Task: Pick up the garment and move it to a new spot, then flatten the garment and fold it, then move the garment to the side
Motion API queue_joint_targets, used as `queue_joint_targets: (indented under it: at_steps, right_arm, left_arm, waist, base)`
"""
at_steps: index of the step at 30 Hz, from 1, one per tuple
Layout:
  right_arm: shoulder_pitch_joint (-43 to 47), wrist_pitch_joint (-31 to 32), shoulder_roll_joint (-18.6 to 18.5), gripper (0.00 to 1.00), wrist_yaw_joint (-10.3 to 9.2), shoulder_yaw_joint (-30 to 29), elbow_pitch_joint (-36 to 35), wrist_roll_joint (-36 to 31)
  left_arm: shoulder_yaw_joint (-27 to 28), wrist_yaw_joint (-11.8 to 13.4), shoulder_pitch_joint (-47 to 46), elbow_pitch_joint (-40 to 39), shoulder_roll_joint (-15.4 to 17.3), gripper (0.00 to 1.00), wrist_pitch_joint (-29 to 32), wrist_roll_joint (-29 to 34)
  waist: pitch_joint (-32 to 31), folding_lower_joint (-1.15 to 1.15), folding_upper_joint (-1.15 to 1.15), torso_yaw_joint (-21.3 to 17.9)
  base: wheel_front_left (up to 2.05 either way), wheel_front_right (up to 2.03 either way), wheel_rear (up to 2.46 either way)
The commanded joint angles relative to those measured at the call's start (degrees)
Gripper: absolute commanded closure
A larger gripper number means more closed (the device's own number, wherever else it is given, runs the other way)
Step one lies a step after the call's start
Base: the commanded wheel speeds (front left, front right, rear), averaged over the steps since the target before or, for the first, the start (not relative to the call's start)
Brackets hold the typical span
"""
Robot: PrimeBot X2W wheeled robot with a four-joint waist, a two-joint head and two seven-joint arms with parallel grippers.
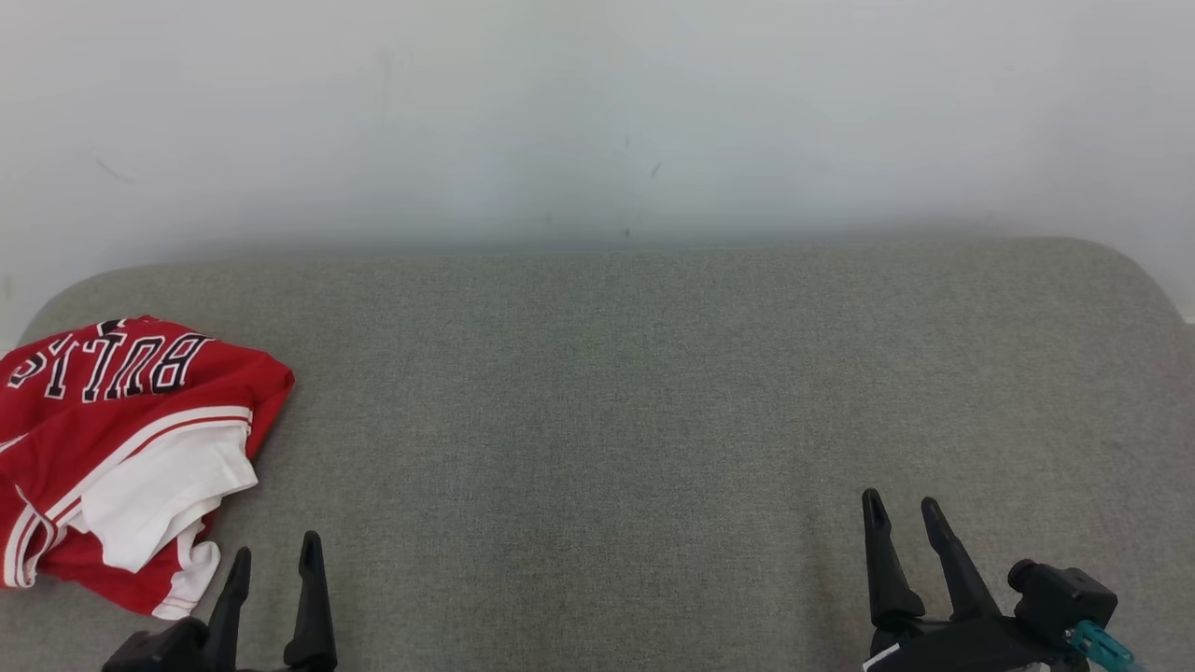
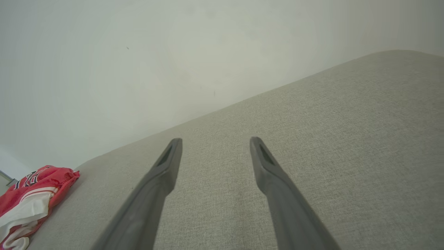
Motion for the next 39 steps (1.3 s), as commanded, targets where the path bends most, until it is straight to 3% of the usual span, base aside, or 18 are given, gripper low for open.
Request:
queue_joint_targets:
  at_steps: [1,39]
  right_arm:
    - [0.15,-0.47,-0.16,0.00,0.31,-0.16,-0.23,-1.53]
    - [1.58,-5.23,-0.20,0.00,0.37,0.28,1.48,-18.38]
  left_arm:
    - [0.24,0.19,0.47,-0.17,0.34,0.00,-0.54,1.50]
    - [4.71,-2.61,2.11,-0.24,-1.94,0.00,-5.29,19.97]
  waist:
    - [-0.04,0.00,0.00,-0.01]
    - [-0.36,0.00,0.00,-0.52]
  base:
    - [0.00,0.00,0.00]
    - [0.00,0.00,0.00]
